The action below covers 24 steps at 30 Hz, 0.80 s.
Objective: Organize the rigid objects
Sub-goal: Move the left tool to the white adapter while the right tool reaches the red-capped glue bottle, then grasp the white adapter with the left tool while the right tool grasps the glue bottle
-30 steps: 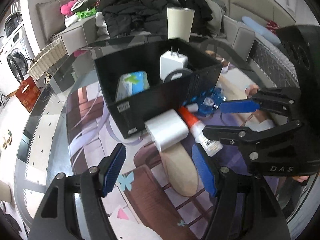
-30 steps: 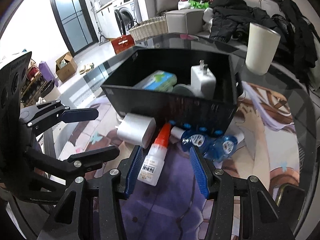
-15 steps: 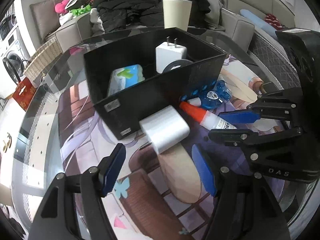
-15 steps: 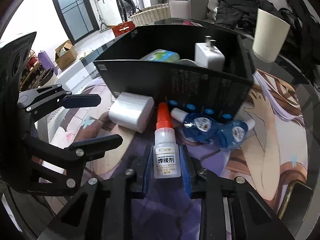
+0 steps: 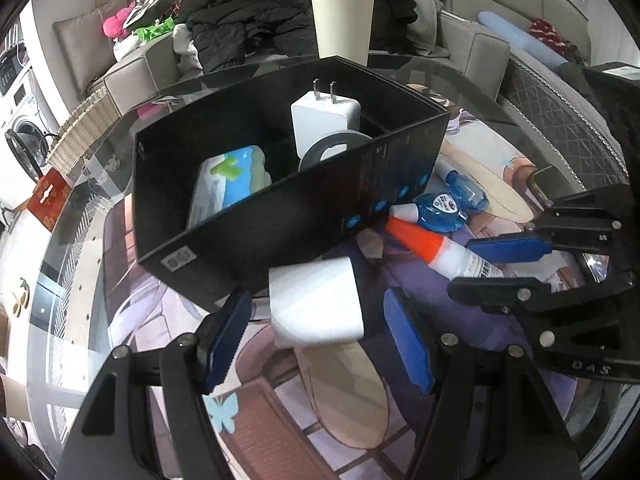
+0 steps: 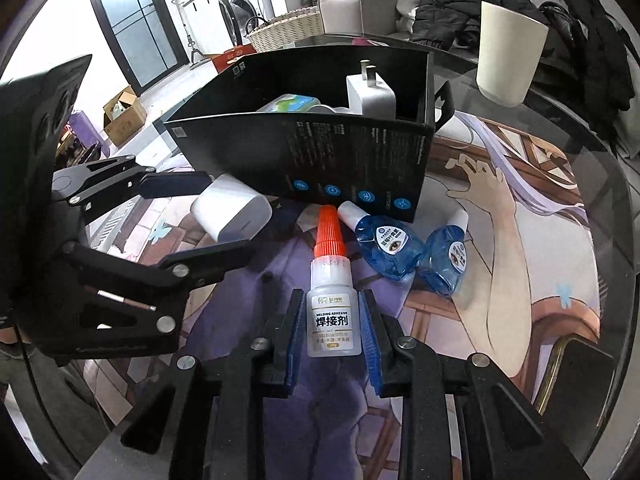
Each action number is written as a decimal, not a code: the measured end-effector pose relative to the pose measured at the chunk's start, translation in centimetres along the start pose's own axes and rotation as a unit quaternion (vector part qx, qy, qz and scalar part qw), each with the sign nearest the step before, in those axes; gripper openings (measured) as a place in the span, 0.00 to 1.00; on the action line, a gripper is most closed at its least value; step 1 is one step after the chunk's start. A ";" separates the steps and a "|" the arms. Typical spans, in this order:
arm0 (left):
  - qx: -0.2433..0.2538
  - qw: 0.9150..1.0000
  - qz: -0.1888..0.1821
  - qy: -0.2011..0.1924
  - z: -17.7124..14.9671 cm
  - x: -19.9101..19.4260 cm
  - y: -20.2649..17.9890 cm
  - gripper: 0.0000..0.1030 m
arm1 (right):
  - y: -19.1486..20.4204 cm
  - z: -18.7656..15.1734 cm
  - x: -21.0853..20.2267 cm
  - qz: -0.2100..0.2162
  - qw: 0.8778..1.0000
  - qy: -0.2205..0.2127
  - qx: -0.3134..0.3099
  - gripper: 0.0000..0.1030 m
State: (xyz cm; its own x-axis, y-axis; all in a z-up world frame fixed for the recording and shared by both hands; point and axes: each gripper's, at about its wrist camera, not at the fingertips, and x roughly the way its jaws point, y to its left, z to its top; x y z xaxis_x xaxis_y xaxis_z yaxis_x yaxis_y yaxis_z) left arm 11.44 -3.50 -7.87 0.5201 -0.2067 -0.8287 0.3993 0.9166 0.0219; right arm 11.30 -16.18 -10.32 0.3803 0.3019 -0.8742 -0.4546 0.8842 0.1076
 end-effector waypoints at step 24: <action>0.080 0.995 -0.039 0.033 -5.5 -4.0 0.1 0.57 | 2.4 1.2 1.0 0.003 1.000 0.008 -0.012 0.26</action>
State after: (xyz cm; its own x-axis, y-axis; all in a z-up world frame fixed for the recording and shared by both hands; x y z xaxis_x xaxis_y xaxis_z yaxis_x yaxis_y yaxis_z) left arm 5.24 -0.67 -7.60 0.4350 -0.2475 -0.8657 0.5549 0.8309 0.0413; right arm 11.56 -13.28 -10.41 0.3647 0.3017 -0.8809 -0.4759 0.8735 0.1022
